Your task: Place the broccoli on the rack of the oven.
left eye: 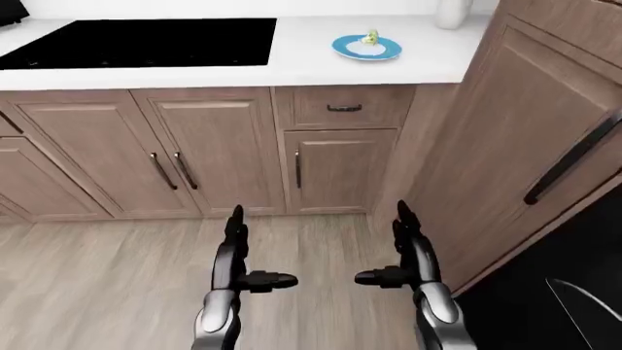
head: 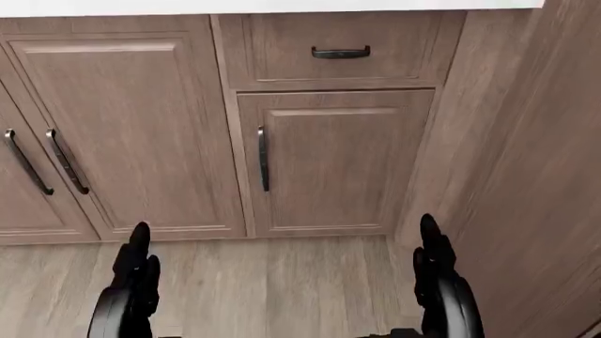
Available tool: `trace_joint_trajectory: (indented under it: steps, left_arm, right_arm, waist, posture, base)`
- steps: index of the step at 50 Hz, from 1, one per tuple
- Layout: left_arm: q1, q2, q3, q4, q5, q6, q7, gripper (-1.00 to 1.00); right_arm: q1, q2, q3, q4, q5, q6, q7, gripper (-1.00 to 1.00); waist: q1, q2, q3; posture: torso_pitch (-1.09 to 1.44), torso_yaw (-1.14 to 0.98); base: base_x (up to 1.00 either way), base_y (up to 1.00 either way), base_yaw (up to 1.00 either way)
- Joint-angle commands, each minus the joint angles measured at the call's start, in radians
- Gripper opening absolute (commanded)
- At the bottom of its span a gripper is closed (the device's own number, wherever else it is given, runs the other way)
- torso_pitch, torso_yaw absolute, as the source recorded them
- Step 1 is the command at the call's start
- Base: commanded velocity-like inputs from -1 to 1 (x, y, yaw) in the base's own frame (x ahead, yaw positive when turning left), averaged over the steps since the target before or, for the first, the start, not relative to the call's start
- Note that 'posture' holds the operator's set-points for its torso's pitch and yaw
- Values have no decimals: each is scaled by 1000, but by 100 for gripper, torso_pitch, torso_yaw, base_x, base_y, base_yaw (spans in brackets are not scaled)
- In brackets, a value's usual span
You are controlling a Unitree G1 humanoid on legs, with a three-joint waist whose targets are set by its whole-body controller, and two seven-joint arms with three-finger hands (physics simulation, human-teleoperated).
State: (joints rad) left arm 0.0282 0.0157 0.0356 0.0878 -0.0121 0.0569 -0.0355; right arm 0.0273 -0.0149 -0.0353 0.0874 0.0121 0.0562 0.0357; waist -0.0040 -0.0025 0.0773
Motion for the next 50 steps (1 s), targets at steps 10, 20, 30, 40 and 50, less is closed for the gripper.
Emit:
trace_joint_trajectory:
  steps: [10,20,30,40,50]
  left_arm:
    - [-21,2,1,-102,6,-70,7,100]
    - [-56,6,17,-62,-5,-82,27,100]
    - [-307,62,73,237,-44,-154,91,100]
    - [-632,167,101,311,-124,23,100,100]
    - [-773,205,107,307,-140,170,101,100]
  right_arm:
    - [-26,-4,-1,-91,-6,-54,1,100]
    - [-43,-4,1,-79,-3,-42,6,100]
    - [-317,-56,-65,253,50,-90,-64,100]
    - [-643,-140,-76,269,66,131,-102,100]
    - [-731,-192,-91,41,68,406,-94,100]
  waist:
    - [9,-7,-74]
    - [8,-4,-87]
    - [6,-1,-98]
    - [6,1,-100]
    - [10,-3,-86]
  posture:
    - [0,0]
    - [0,0]
    - [0,0]
    - [0,0]
    - [0,0]
  base:
    - [0,0,0]
    - [0,0,0]
    - [0,0,0]
    - [0,0,0]
    - [0,0,0]
